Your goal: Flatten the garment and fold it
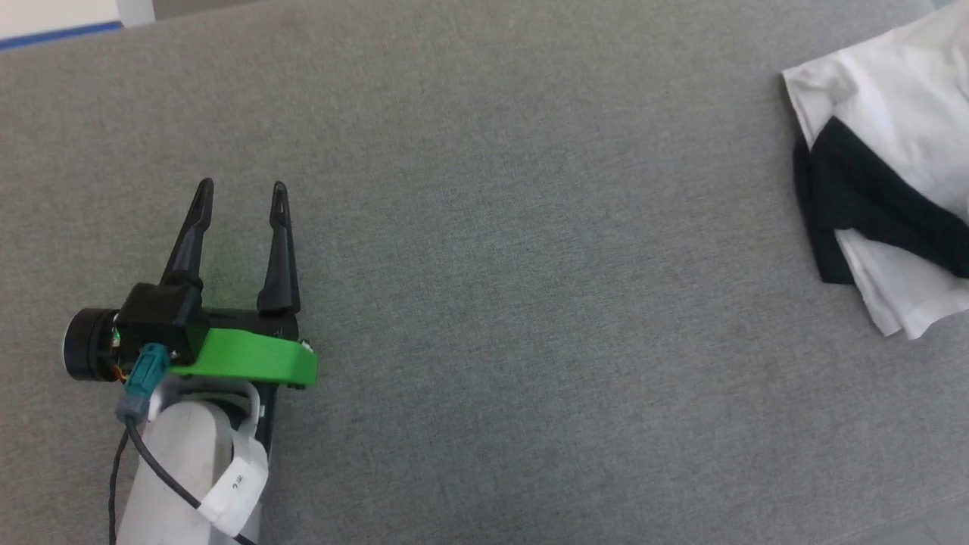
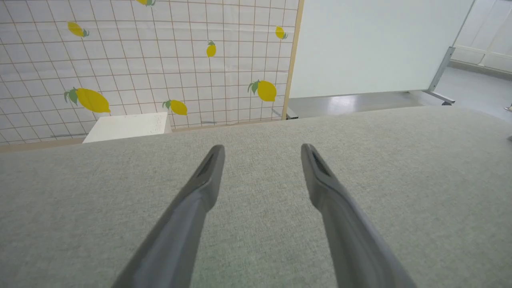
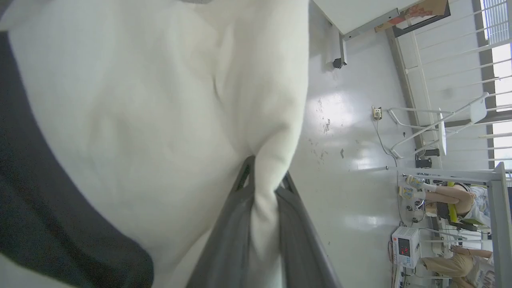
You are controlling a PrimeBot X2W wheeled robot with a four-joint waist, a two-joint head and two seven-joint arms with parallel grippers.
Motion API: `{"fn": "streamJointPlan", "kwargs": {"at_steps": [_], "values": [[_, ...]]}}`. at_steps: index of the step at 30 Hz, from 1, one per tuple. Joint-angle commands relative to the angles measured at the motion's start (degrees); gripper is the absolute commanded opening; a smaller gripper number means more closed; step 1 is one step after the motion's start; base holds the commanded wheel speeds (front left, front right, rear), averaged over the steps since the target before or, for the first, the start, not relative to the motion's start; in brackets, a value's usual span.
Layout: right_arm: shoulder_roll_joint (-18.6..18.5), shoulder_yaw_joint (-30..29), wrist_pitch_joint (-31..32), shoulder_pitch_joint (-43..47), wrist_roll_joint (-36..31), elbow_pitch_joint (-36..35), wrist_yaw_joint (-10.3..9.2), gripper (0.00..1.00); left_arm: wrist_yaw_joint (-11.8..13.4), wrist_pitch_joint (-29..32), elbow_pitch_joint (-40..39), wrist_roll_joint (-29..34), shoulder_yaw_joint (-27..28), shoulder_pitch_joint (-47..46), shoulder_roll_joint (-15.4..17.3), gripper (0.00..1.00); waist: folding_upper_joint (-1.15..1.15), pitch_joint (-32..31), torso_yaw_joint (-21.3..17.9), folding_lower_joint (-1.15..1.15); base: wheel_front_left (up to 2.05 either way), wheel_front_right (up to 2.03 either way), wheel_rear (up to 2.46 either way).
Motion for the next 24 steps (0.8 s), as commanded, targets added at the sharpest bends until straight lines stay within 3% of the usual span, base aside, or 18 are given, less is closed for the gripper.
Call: {"fn": "streamJointPlan", "kwargs": {"at_steps": [1, 7, 8, 9, 10, 12, 17, 24], "values": [[0.5, -1.2, -1.0, -1.3, -1.3, 0.8, -0.12, 0.00, -0.1, 0.3, -0.5, 0.3, -0.1, -0.8, 0.7, 1.00, 0.00, 2.6, 0.5, -0.01, 0.00, 0.00, 0.00], [2.0, -7.2, -4.0, -1.6, -5.7, 3.7, -0.12, 0.00, 0.1, 0.5, -0.8, -0.2, 0.0, -0.3, 1.0, 1.00, 0.00, 2.2, 2.4, -0.01, 0.00, 0.00, 0.00], [2.4, -8.6, -5.0, -1.6, -6.2, 4.0, -0.12, 0.13, 0.1, 0.5, -0.5, -0.3, -0.1, -0.1, 1.0, 1.00, 0.00, 1.7, 2.7, -0.01, 0.00, 0.00, 0.00], [2.7, -9.4, -5.7, -1.5, -6.8, 4.2, -0.12, 0.74, 0.1, 0.5, -0.3, -0.4, -0.1, 0.0, 0.9, 1.00, 0.00, 1.3, 2.9, -0.01, 0.00, 0.00, 0.00], [3.0, -10.3, -6.3, -1.2, -7.3, 4.7, -0.12, 1.00, 0.1, 0.3, 0.3, -0.7, -0.2, 0.2, 0.9, 1.00, 0.00, 0.6, 3.1, -0.01, 0.00, 0.00, 0.00], [4.7, -15.4, -8.6, 0.0, -8.2, 5.6, -0.12, 1.00, 0.2, -0.5, 2.1, -1.4, -0.8, 1.3, -0.2, 1.00, 0.00, -3.6, 4.3, -0.01, 0.00, 0.00, 0.00], [5.8, -18.7, -12.5, 3.7, -7.4, 6.3, -0.12, 1.00, 0.4, -1.5, 5.0, -2.6, -1.5, 3.7, -1.6, 1.00, 0.00, -10.5, 6.1, -0.01, 0.00, 0.00, 0.00], [11.0, -21.7, -20.6, 12.4, -0.7, -1.8, -0.12, 1.00, 1.4, -2.1, 8.3, -4.1, -1.9, 8.8, -2.9, 1.00, 0.00, -20.0, 9.3, -0.01, 0.00, 0.00, 0.00]]}}
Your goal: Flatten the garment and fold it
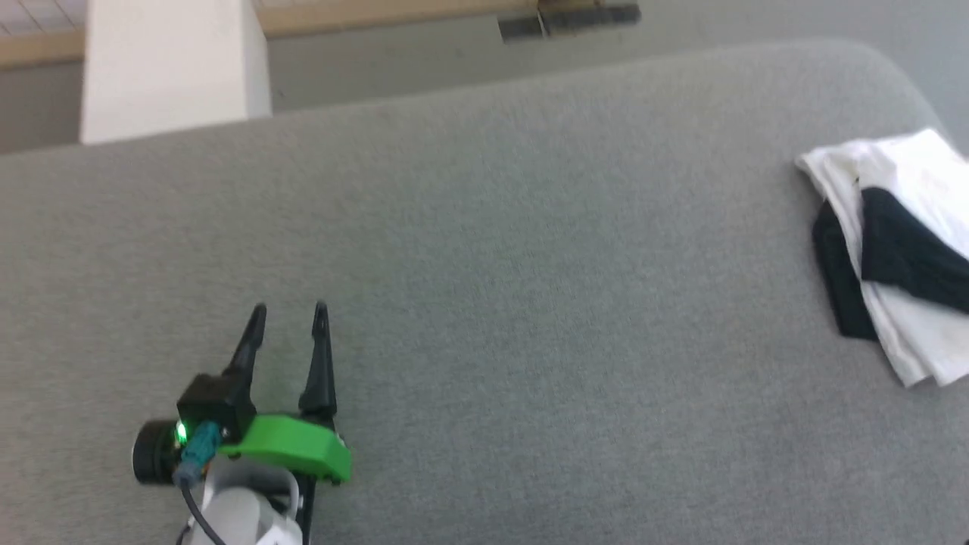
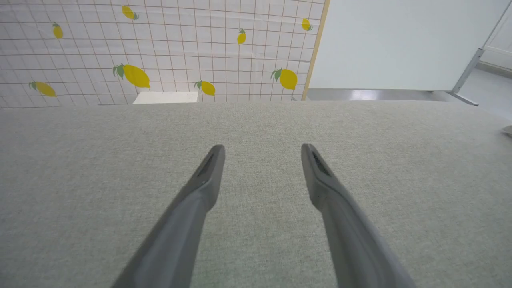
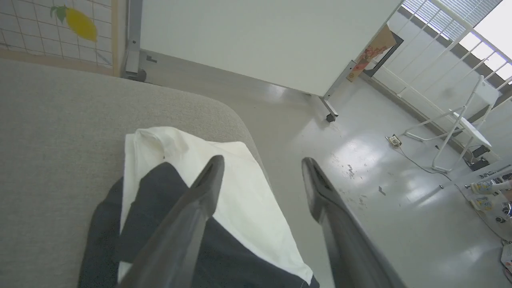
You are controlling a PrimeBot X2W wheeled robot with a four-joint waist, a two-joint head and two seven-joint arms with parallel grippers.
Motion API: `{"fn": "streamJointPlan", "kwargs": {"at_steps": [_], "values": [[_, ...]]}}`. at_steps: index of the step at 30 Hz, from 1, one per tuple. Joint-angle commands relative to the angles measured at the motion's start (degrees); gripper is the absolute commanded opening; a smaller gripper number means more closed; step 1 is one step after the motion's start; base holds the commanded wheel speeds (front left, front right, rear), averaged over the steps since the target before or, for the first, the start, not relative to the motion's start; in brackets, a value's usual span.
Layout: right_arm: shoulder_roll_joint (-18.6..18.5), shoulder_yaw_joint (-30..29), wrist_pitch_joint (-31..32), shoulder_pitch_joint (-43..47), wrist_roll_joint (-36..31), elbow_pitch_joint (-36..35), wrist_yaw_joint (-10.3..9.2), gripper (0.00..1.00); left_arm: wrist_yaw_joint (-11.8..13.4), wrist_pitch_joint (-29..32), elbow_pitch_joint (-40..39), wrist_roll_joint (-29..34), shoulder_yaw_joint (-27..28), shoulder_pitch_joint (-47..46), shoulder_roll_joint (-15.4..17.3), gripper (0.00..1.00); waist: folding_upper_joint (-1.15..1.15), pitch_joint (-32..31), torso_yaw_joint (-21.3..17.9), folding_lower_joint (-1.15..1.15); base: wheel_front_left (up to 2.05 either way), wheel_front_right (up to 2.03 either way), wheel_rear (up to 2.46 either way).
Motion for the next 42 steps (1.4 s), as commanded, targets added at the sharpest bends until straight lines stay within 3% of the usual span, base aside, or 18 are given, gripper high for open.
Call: {"fn": "streamJointPlan", "kwargs": {"at_steps": [1, 12, 15, 26, 42], "values": [[1.5, 0.0, -1.3, 2.3, 1.7, -2.3, -0.12, 1.00, 0.4, -0.5, 0.3, -0.5, 0.0, 1.0, -0.3, 1.00, 0.00, -8.2, 4.0, 0.00, 0.00, 0.00, 0.00], [13.2, 6.7, -6.1, 23.1, 12.4, -25.7, -0.12, 1.00, 0.5, -0.7, 2.7, -2.7, -0.3, 4.6, -1.1, 1.00, 0.00, -15.0, 9.9, 0.00, 0.00, 0.00, 0.00], [15.4, 9.4, -6.2, 26.2, 13.0, -28.8, -0.12, 1.00, 0.4, -0.7, 3.1, -3.0, -0.4, 4.9, -1.2, 1.00, 0.00, -15.7, 11.3, 0.00, 0.00, 0.00, 0.00], [18.3, 13.3, -7.7, 31.0, 12.9, -30.0, -0.12, 1.00, 0.3, -0.7, 4.2, -3.2, -1.3, 5.1, -1.6, 1.00, 0.00, -16.4, 14.9, 0.00, 0.00, 0.00, 0.00], [18.5, 14.6, -9.0, 33.4, 16.6, -28.1, -0.12, 1.00, 0.8, -0.7, 4.4, -3.3, -1.9, 6.0, -1.9, 1.00, 0.00, -16.5, 14.8, 0.00, 0.00, 0.00, 0.00]]}}
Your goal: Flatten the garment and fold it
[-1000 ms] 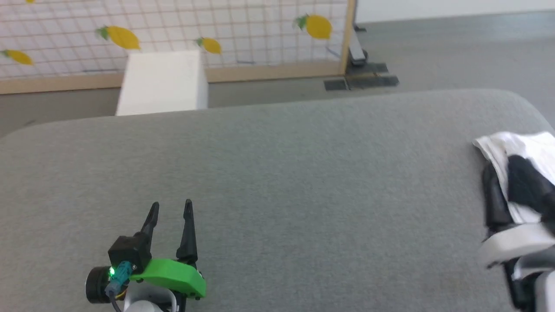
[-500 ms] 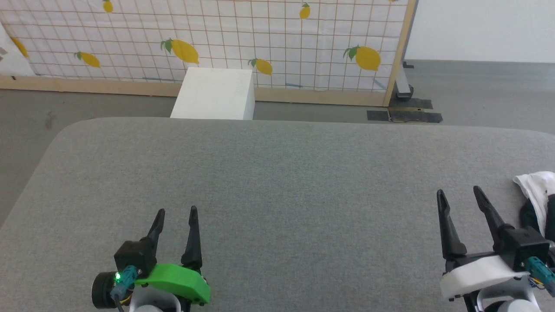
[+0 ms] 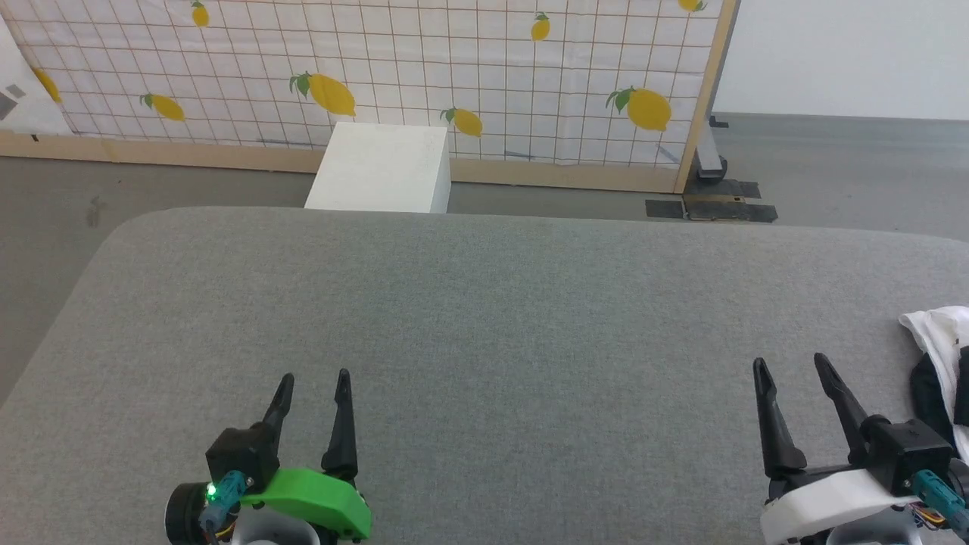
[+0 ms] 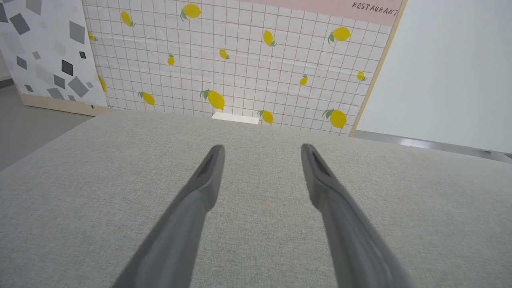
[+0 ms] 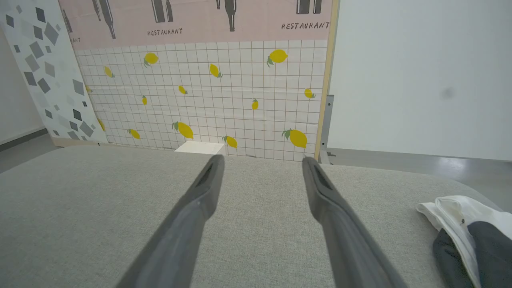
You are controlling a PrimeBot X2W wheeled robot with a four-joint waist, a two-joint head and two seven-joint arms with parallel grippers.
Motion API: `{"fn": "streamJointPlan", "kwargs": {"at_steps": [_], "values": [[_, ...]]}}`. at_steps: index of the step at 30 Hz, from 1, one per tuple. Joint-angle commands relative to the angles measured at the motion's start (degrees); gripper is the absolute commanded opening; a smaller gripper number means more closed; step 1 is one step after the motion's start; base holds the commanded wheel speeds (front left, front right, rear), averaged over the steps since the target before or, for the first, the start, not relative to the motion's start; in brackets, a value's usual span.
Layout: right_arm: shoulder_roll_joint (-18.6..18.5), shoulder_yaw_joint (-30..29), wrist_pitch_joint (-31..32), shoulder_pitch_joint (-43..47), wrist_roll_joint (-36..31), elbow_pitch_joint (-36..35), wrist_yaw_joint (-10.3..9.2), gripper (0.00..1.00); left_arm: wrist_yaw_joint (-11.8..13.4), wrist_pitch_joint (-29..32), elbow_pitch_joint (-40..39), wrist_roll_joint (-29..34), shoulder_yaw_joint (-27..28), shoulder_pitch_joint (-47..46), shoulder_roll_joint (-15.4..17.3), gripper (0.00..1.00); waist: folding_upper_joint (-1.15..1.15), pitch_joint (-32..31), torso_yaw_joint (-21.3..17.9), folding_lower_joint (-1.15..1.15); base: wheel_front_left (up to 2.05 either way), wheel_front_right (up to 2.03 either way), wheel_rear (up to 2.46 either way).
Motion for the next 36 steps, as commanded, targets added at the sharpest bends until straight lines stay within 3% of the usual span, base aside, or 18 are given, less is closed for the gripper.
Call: {"fn": "streamJointPlan", "kwargs": {"at_steps": [1, 5, 6, 36], "values": [[0.1, 0.1, -0.6, 0.4, 0.6, 0.3, -0.11, 1.00, 0.4, -0.2, 0.2, -0.2, 0.0, 0.6, -0.3, 1.00, 0.00, 0.0, -0.1, 0.00, 0.00, 0.00, 0.00], [0.1, 0.0, -0.8, 0.4, 0.7, 0.7, -0.11, 1.00, 0.4, -0.2, 0.4, -0.2, 0.0, 0.6, -0.3, 1.00, 0.00, -0.1, -0.2, 0.00, 0.00, 0.00, 0.00], [0.0, 0.0, -0.5, 0.0, 0.1, 0.6, 0.00, 0.00, 0.1, 0.0, 0.3, 0.0, 0.0, 0.0, 0.0, 0.00, 0.00, -0.1, -0.2, 0.00, 0.00, 0.00, 0.00], [0.0, 0.7, 1.5, -0.8, -0.8, 0.0, -0.02, 0.00, 0.2, 2.9, -2.3, 2.5, 1.0, 0.3, 0.0, 0.00, 0.00, 0.6, -1.0, 0.00, 0.00, 0.00, 0.00]]}}
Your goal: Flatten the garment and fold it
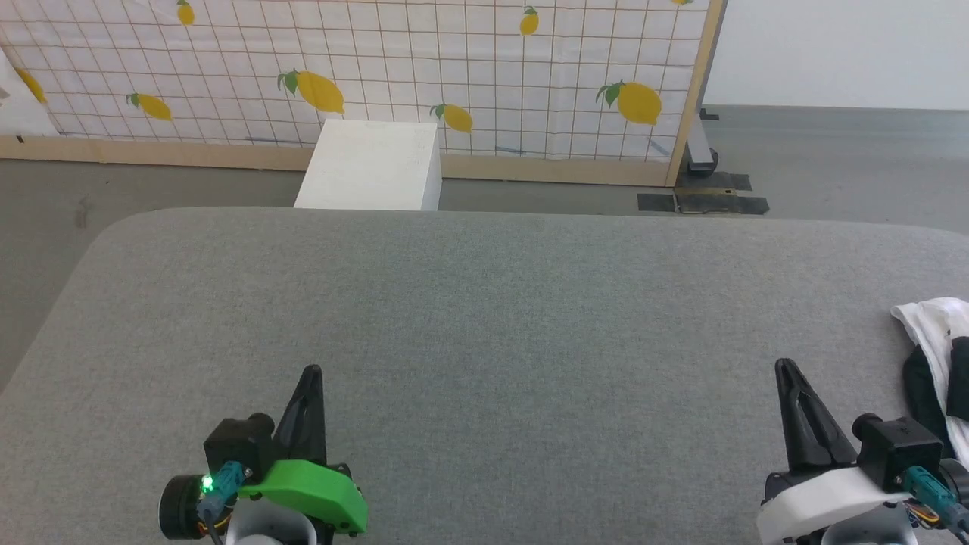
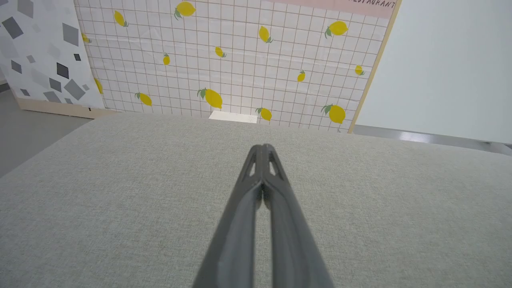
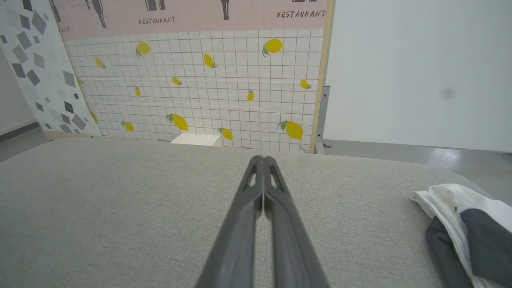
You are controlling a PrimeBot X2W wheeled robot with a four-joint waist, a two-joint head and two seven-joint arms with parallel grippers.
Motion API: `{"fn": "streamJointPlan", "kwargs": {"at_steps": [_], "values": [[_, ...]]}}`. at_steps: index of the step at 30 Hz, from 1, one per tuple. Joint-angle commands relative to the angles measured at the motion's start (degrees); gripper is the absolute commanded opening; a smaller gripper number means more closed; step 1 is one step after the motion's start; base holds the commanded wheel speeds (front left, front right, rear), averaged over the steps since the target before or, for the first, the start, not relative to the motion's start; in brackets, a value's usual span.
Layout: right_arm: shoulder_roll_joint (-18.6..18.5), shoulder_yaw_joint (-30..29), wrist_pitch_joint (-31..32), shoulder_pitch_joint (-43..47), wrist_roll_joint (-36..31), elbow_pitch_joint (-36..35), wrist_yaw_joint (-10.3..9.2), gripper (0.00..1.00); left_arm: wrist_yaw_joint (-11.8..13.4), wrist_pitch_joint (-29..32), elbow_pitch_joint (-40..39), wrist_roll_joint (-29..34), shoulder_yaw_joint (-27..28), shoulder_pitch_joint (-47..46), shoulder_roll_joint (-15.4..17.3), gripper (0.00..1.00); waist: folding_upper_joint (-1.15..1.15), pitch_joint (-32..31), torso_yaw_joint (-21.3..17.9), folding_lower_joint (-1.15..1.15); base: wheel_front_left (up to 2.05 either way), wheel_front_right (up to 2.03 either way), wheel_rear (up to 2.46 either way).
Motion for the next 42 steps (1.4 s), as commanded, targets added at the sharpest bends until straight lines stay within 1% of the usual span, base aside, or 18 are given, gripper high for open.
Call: {"fn": "streamJointPlan", "kwargs": {"at_steps": [1, 42], "values": [[0.0, 0.2, 0.3, -0.8, -0.4, -0.4, -0.02, 0.00, 0.2, 0.4, -0.5, 1.1, 0.2, 0.3, -0.1, 0.00, 0.00, 0.0, -0.1, 0.00, 0.00, 0.00, 0.00], [0.1, 1.5, 3.7, -2.2, -2.0, -1.4, -0.06, 0.00, 0.5, 5.4, -5.0, 5.4, 2.1, 0.8, -0.3, 0.00, 0.00, 1.1, -1.4, 0.00, 0.00, 0.00, 0.00]]}}
